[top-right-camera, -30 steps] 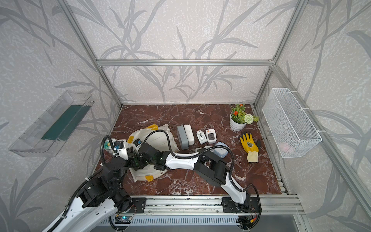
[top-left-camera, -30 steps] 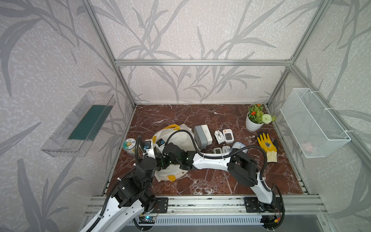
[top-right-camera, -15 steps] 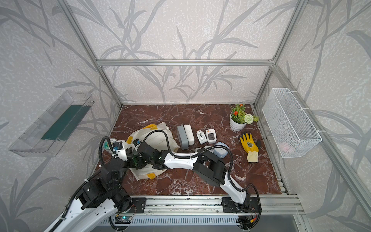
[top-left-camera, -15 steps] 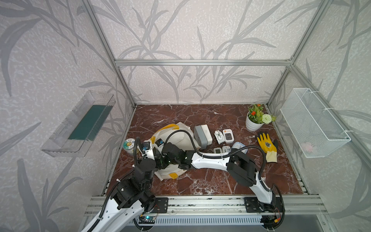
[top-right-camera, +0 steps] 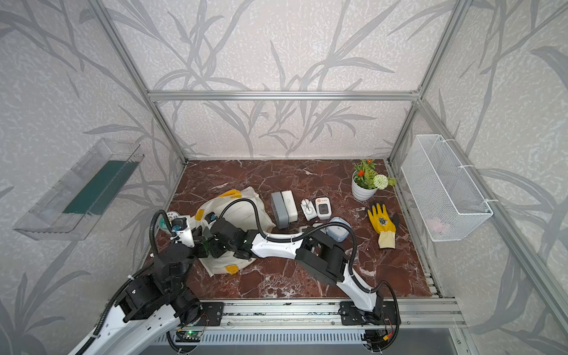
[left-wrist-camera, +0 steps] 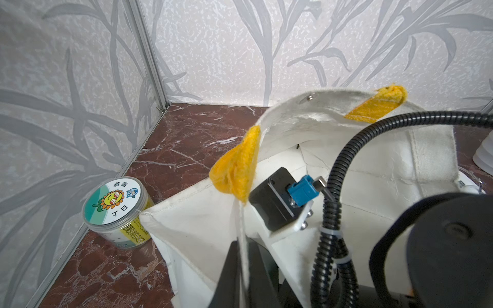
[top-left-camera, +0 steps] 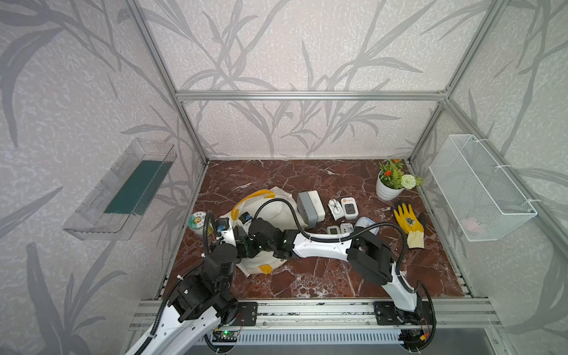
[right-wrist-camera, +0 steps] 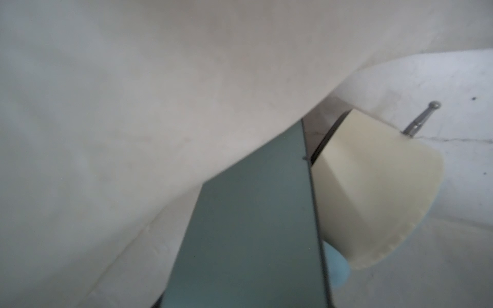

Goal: Take the alarm clock out of the canvas bag
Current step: Pick up the alarm from the canvas bag.

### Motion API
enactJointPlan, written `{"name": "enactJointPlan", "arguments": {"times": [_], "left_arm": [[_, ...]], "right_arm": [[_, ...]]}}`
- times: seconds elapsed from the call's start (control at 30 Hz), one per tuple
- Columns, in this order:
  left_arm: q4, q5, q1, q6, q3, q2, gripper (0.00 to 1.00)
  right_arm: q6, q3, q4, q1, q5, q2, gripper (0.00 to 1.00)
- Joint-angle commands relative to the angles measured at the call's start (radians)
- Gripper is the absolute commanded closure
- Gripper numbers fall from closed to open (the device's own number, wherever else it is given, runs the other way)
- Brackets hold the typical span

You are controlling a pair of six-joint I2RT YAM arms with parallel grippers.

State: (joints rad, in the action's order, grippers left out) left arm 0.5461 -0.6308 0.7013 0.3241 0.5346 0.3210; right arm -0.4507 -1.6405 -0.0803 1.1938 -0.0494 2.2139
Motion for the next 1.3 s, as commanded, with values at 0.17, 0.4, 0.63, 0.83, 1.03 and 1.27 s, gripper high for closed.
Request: {"name": "enactJointPlan", "arguments": {"times": [0.17,0.4,0.63,0.83,1.03,1.27], "left_arm": [[0.026,-0.043,0.003,0.023,0.006,-0.006,1.0],[0.04,-0.064,0.004,0.032,0.01,-0.005,1.0],[0.08,-0.119,0.004,0.051,0.029,0.021,1.0],[0.096,-0.166,0.003,0.07,0.034,0.037,1.0],[0.126,-0.22,0.003,0.089,0.045,0.033,1.0],[0.159,-0.262,0.003,0.114,0.051,0.032,1.0]], "right_arm": [[0.008,0.023,-0.016,-0.004,0.009,-0.03,0.57],[0.015,0.042,-0.03,-0.005,0.009,-0.049,0.64],[0.014,0.059,-0.045,-0.005,0.008,-0.078,0.69],[0.029,0.062,-0.033,-0.005,0.005,-0.114,0.7],[0.029,0.073,-0.038,-0.012,-0.021,-0.146,0.71],[0.032,0.099,-0.038,-0.017,-0.035,-0.191,0.71]]}}
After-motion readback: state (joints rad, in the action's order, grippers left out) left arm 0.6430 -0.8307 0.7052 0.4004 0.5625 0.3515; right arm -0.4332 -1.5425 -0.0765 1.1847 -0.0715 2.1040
